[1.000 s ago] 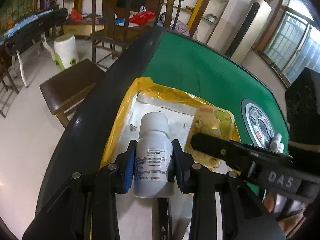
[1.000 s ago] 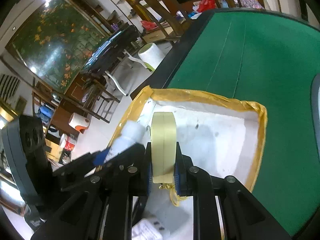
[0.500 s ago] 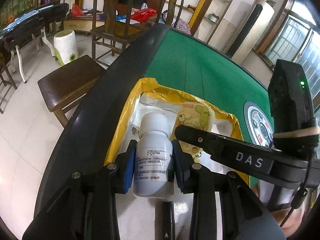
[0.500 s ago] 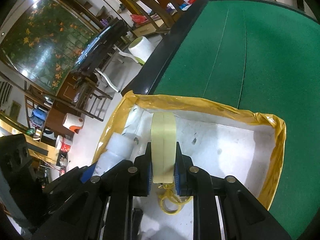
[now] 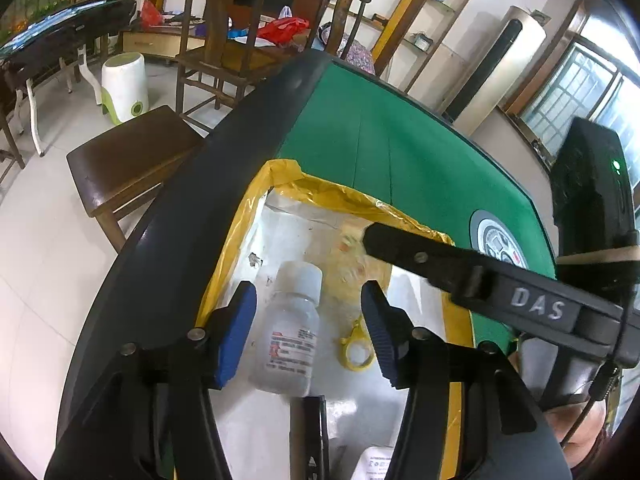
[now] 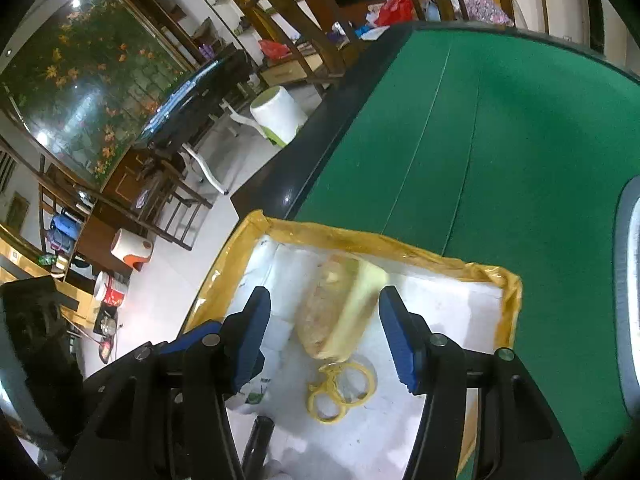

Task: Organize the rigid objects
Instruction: 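Open both grippers to release the bottle and tag into the box, then move both grippers back to the remaining items on the table, then lower the left gripper over the yellow round sponge while the right gripper grasps a purple-capped black marker, then carry the sponge in the left gripper and marker in the right gripper over the foam box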

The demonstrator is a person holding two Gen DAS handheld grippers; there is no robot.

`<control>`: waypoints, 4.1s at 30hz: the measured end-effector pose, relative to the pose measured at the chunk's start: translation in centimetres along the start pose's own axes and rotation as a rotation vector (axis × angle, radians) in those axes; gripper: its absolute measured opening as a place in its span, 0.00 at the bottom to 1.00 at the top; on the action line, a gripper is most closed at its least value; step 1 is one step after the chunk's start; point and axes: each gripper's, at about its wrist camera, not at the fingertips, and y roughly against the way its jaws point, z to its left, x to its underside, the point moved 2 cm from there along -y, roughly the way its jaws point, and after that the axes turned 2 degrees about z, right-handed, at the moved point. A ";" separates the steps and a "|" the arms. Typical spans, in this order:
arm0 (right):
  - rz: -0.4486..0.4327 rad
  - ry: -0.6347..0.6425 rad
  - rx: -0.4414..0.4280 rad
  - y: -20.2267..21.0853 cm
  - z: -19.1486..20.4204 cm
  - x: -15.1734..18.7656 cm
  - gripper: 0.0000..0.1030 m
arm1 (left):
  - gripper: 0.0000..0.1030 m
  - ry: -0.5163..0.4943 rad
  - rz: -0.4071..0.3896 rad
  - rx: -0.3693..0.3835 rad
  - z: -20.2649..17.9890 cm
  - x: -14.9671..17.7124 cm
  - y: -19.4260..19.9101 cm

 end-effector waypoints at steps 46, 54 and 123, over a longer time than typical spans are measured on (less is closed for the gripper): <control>-0.326 -0.263 -0.088 20.1 -21.3 17.6 0.58 | 0.61 -0.767 0.019 0.077 -24.3 18.8 0.2; -0.313 -0.259 -0.124 19.9 -21.2 17.7 0.58 | 0.36 -0.807 -0.014 0.045 -25.4 18.5 -1.1; -0.098 0.038 -0.064 15.4 -6.8 19.6 0.14 | 0.37 -0.514 -0.095 0.092 -16.0 16.8 7.0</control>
